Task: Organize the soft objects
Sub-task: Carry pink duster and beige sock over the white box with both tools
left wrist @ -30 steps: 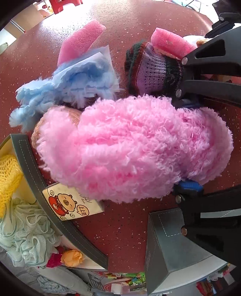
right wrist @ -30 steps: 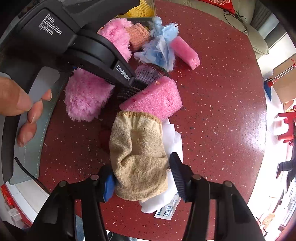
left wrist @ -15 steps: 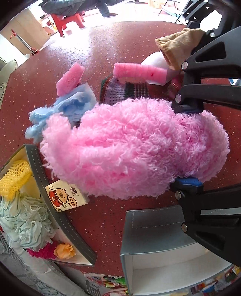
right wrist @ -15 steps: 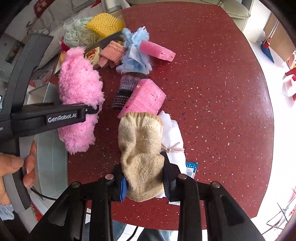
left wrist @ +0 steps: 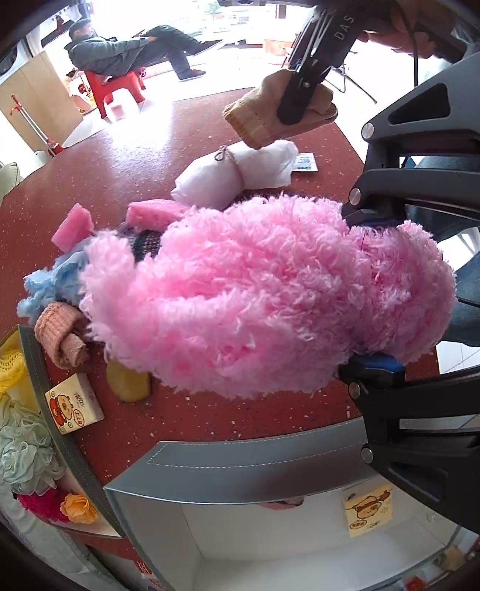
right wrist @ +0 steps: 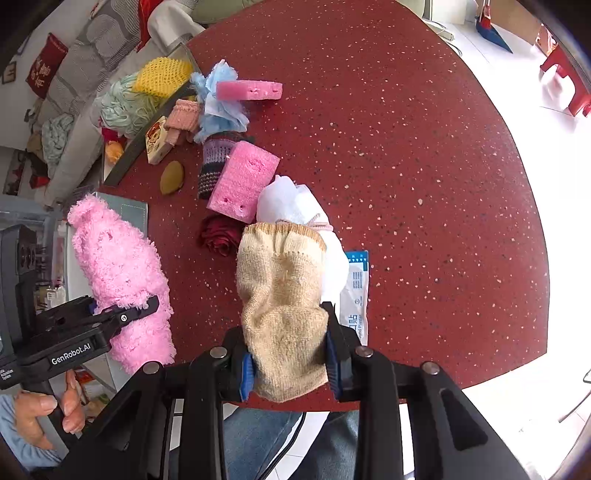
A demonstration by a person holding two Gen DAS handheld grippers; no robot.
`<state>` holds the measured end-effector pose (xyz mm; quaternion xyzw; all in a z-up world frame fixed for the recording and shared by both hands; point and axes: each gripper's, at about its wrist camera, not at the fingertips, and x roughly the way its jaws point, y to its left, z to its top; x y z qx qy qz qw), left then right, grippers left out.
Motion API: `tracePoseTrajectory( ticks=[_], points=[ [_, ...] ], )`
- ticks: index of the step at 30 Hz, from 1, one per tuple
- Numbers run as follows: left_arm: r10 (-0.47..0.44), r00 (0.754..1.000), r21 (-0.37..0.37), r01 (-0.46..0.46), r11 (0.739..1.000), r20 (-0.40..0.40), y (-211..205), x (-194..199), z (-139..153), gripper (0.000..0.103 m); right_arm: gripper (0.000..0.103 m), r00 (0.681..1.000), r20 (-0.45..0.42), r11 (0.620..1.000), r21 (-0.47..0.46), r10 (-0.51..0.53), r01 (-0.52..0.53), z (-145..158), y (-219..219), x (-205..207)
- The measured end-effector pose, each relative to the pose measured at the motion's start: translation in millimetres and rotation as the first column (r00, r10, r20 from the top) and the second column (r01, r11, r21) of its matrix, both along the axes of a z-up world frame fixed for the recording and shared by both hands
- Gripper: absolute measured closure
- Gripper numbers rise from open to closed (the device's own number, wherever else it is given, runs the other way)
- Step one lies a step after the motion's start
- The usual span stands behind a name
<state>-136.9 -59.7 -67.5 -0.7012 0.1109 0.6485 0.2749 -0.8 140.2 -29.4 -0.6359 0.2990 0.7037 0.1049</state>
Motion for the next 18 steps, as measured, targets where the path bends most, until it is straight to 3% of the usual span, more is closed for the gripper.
tracePoseTrajectory(
  ticks=[4, 11, 18],
  points=[
    [-0.063, 0.998, -0.017, 0.064, 0.998, 0.026, -4.2, 31.4, 7.8, 0.052, 0.07, 1.0, 0.03, 1.0, -0.008, -0.002, 0.002, -2.4, -11.1, 9.6],
    [-0.15, 0.988, 0.004, 0.15, 0.989, 0.029, -5.3, 47.5, 27.8, 0.052, 0.07, 0.998, 0.049, 0.999, -0.001, 0.042, -0.042, 3.9, -31.5, 15.5],
    [-0.111, 0.994, 0.078, 0.112, 0.991, -0.01, -19.4, 39.7, 47.1, 0.052, 0.07, 0.998, 0.022, 0.997, 0.033, 0.065, -0.066, 21.6, -40.8, 5.4]
  ],
)
